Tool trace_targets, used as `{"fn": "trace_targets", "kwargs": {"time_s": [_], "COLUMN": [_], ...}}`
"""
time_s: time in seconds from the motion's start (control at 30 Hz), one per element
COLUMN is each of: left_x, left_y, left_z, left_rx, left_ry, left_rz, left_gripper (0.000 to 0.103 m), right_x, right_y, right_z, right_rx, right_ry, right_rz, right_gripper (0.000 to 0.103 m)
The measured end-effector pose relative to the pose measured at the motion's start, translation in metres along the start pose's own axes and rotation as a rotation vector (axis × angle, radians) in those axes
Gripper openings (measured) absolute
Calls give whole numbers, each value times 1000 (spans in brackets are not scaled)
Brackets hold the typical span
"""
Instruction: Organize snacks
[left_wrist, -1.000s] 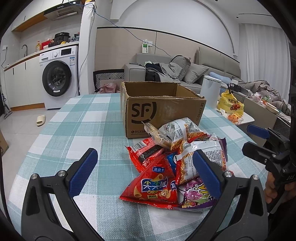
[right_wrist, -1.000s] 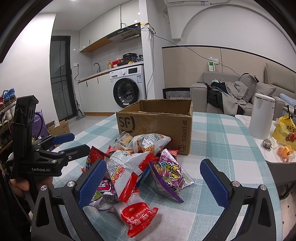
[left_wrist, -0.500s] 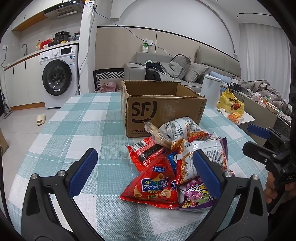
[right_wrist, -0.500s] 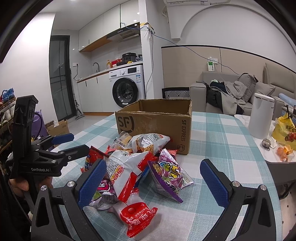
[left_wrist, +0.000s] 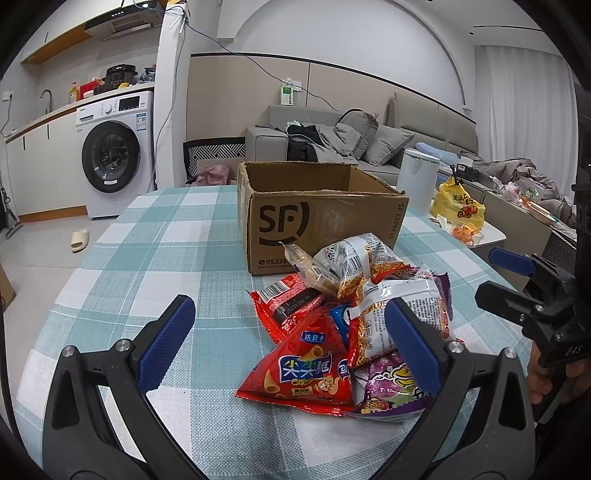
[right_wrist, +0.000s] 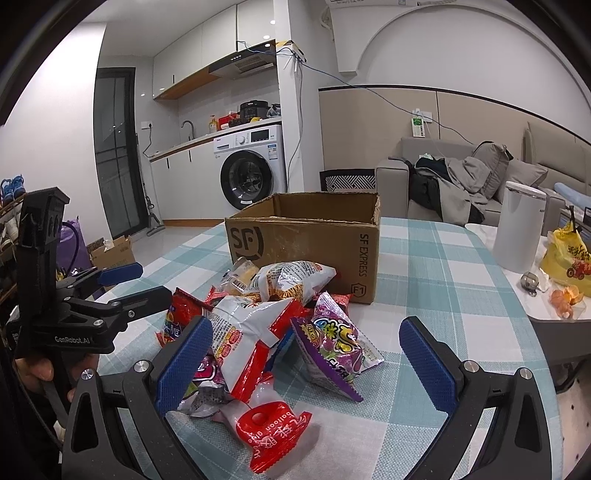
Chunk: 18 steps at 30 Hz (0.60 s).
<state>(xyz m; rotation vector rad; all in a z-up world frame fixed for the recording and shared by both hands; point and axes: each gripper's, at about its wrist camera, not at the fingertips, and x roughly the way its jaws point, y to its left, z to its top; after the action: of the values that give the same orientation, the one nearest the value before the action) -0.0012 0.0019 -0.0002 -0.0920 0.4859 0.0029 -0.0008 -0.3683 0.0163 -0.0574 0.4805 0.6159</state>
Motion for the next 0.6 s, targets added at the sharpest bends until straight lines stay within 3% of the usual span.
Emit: {"fn": "trace_targets", "kwargs": {"time_s": [0.6], "left_x": [9], "left_y": [9], "left_z": [6], "left_rx": [-22], "left_ry": [71], "left_rz": [6], "left_gripper": [102], "right_x": [16], "right_y": [-24], "right_z": [6], "right_rx": [68], "right_ry": [122], "right_rz": [-57], "right_gripper": [103]}}
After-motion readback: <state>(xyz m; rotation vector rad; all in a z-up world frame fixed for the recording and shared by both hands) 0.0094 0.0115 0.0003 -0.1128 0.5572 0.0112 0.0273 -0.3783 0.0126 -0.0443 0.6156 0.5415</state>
